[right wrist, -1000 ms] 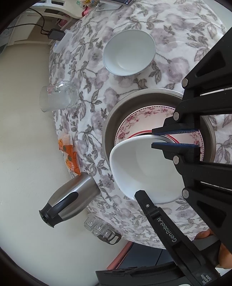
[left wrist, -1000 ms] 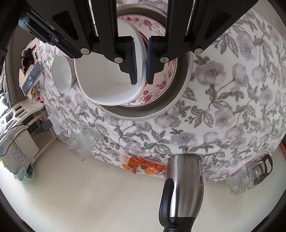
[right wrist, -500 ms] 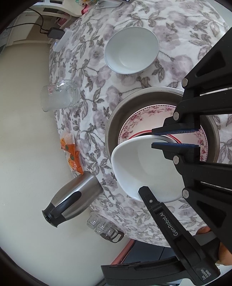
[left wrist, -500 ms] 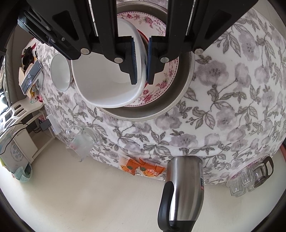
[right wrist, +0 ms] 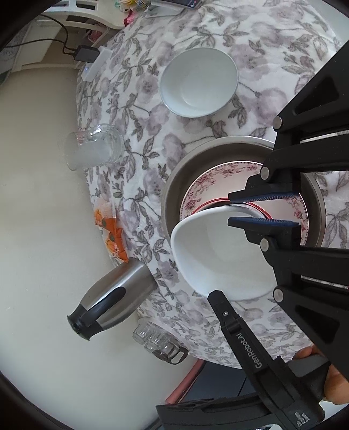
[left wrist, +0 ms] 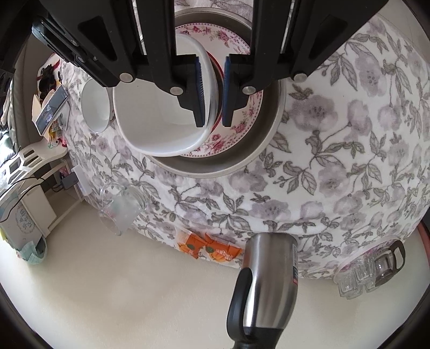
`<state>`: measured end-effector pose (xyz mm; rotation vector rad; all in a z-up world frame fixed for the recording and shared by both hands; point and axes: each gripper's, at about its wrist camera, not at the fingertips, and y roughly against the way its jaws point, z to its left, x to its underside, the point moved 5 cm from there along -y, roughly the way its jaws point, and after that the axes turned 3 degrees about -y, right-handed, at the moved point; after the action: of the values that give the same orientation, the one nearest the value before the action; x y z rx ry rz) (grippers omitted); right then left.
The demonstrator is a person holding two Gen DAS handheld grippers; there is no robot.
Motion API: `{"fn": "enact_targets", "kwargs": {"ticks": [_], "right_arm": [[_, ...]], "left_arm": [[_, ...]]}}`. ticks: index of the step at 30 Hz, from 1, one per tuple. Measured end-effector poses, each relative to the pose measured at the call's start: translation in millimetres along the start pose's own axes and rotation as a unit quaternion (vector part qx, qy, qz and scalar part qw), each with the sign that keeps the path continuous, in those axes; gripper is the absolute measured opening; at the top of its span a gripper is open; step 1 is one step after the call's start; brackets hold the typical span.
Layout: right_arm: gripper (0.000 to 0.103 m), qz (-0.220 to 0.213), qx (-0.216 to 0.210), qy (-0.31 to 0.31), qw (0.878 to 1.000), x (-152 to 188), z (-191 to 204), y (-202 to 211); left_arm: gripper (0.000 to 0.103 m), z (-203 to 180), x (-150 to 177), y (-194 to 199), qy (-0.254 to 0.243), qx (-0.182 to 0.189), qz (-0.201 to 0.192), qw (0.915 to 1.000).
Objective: Organize plates and bowls
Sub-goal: 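Lower the white square bowl into the strawberry bowl with both grippers, then open both grippers to release the white square bowl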
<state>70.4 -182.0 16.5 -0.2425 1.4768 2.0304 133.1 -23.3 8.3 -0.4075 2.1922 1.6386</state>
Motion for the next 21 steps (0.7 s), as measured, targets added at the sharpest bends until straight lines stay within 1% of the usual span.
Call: {"fn": "enact_targets", "kwargs": {"ticks": [1, 2, 3, 4, 5, 6, 7, 8, 9, 11, 13, 16, 17, 18, 19, 21], "right_arm": [[0.016, -0.004, 0.0, -0.001, 1.0, -1, -2, 4], [0.02, -0.01, 0.003, -0.002, 1.0, -2, -3, 8], [0.024, -0.014, 0.005, -0.003, 1.0, -2, -4, 11], [0.034, -0.018, 0.01, -0.006, 1.0, -3, -7, 13], [0.049, -0.021, 0.016, -0.009, 1.0, -3, -8, 14], [0.055, -0.025, 0.026, -0.006, 0.999, -3, -10, 15], [0.059, -0.028, 0.032, -0.002, 0.999, -3, -11, 16], [0.062, -0.029, 0.036, 0.0, 0.999, -3, -12, 16], [0.063, -0.028, 0.037, 0.0, 0.999, -3, -13, 15], [0.071, -0.026, 0.036, -0.002, 0.999, -3, -16, 13], [0.075, -0.026, 0.043, -0.001, 0.999, -3, -19, 10], [0.081, -0.025, 0.054, 0.001, 0.998, -3, -22, 8], [0.084, -0.025, 0.053, 0.0, 0.998, -2, -23, 7], [0.085, -0.025, 0.053, 0.0, 0.998, -3, -24, 7], [0.087, -0.025, 0.052, -0.001, 0.998, -3, -24, 6], [0.087, -0.026, 0.051, 0.0, 0.998, -3, -24, 6]], "left_arm": [[0.019, 0, -1, 4, -0.001, -0.002, -0.005, 1.0], [0.025, 1, -2, 6, 0.0, -0.004, -0.008, 1.0], [0.034, 1, -3, 10, 0.0, -0.007, -0.013, 0.9999], [0.039, 1, -4, 13, 0.001, -0.01, -0.017, 0.9998], [0.052, 2, -4, 15, 0.002, -0.013, -0.02, 0.9997], [0.063, 3, -5, 16, 0.006, -0.019, -0.021, 0.9996], [0.065, 4, -5, 16, 0.008, -0.025, -0.02, 0.9994], [0.067, 4, -5, 15, 0.009, -0.031, -0.017, 0.9993], [0.067, 5, -4, 14, 0.009, -0.035, -0.015, 0.9992], [0.067, 7, -1, 9, 0.01, -0.045, -0.005, 0.9989], [0.068, 11, 1, 4, 0.014, -0.056, 0.003, 0.9983], [0.071, 17, 1, 4, 0.02, -0.073, 0.0, 0.9971], [0.077, 19, 1, 5, 0.024, -0.077, -0.003, 0.9967], [0.085, 21, 0, 6, 0.028, -0.08, -0.007, 0.9964], [0.087, 23, -1, 8, 0.031, -0.083, -0.012, 0.996], [0.087, 28, -2, 10, 0.036, -0.093, -0.019, 0.9949]]}}
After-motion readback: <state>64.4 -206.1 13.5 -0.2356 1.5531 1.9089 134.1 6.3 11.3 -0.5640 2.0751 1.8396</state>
